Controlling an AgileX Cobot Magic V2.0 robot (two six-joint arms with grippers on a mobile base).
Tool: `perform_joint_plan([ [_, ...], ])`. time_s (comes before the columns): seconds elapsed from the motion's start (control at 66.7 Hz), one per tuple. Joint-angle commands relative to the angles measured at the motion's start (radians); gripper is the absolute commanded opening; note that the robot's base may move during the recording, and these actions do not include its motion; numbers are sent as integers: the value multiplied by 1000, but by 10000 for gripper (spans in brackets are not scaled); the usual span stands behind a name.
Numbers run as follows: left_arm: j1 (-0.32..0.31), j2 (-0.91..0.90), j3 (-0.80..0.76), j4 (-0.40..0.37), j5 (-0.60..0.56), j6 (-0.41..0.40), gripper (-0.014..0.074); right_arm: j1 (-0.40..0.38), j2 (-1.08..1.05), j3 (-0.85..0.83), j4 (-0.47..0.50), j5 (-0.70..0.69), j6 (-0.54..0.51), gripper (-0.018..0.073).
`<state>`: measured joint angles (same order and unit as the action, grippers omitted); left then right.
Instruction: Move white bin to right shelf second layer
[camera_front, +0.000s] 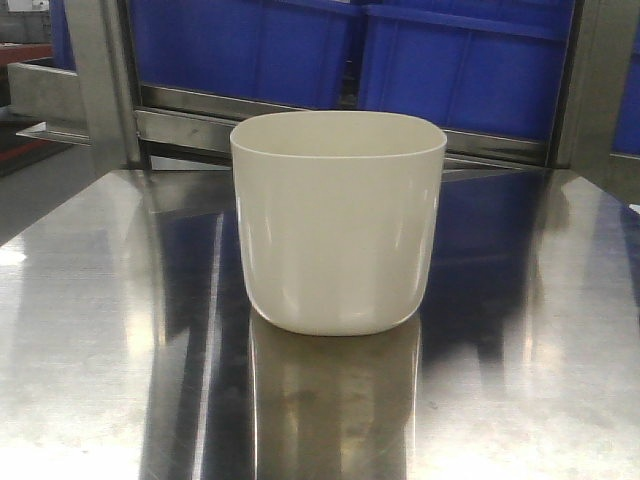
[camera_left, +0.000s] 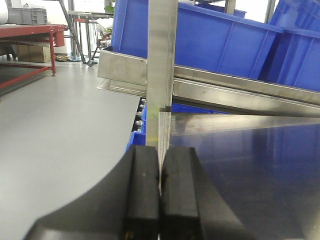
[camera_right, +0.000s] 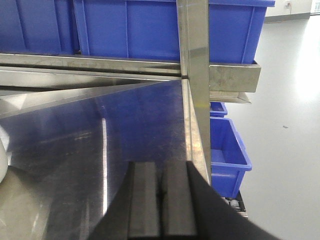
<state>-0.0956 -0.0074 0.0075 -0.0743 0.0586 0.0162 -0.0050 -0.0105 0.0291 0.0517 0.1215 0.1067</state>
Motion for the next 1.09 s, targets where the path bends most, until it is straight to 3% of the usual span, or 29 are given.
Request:
perform_joint_plan([
  [0.0, -6, -3, 37, -9, -86, -10, 85, -6, -19, -15, -4, -86, 0, 56],
  [1.079, -6, -3, 37, -9, -86, -10, 85, -6, -19, -15, -7, -86, 0, 56],
])
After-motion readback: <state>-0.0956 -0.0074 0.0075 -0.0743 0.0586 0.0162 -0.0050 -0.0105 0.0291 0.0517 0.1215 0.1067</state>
